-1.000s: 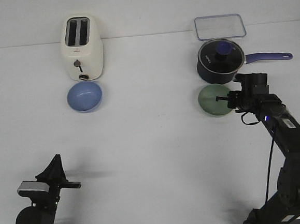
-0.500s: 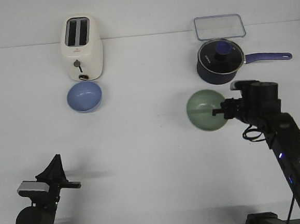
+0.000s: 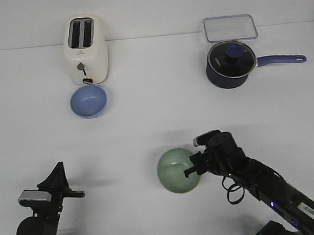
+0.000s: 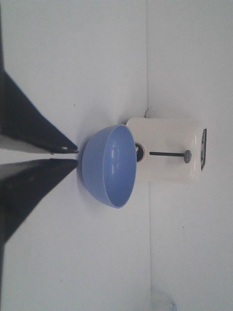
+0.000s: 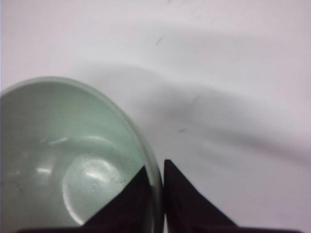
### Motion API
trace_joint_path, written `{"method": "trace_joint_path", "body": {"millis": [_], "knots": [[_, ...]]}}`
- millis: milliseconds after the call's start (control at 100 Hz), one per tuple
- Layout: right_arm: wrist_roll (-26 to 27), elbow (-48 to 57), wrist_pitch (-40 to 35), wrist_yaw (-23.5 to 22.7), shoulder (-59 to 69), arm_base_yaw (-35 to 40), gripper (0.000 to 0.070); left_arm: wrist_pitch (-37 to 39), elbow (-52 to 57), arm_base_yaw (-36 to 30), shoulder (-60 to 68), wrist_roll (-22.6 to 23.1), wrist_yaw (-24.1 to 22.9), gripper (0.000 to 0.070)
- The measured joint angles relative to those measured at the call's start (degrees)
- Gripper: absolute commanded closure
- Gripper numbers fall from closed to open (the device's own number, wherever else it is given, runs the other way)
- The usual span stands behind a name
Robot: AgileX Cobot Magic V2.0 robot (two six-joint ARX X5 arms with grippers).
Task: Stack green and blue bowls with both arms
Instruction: 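Carry the green bowl toward the robot and lower it onto the table, then open the right gripper and withdraw it from the green bowl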
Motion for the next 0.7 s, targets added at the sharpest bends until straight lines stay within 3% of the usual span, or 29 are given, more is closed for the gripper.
{"method": "trace_joint_path", "body": {"millis": [150, 320, 370, 460, 510, 700], "knots": [[2.54, -0.33, 2.34, 1.92, 3.13, 5.07, 0.0700, 0.02, 0.00, 0.00, 0.00, 0.00, 0.00, 0.0685], [3.39, -0.50, 3.63, 3.15, 8.83, 5.81, 0.0699, 0.02, 0.00, 0.00, 0.00, 0.00, 0.00, 0.0685], [3.43, -0.50, 4.22, 3.04, 9.20, 5.81, 0.0649, 0.00, 0.00, 0.00, 0.00, 0.00, 0.00, 0.0685], [3.39, -0.50, 4.11, 3.06, 9.29, 5.88, 0.0480, 0.00, 0.00, 0.00, 0.00, 0.00, 0.00, 0.0685], [3.37, -0.55, 3.80, 2.89, 9.31, 5.88, 0.0423, 0.02, 0.00, 0.00, 0.00, 0.00, 0.00, 0.0685], [2.75, -0.63, 4.44, 2.86, 5.05, 5.57, 0.0410, 0.02, 0.00, 0.00, 0.00, 0.00, 0.00, 0.0685]]}}
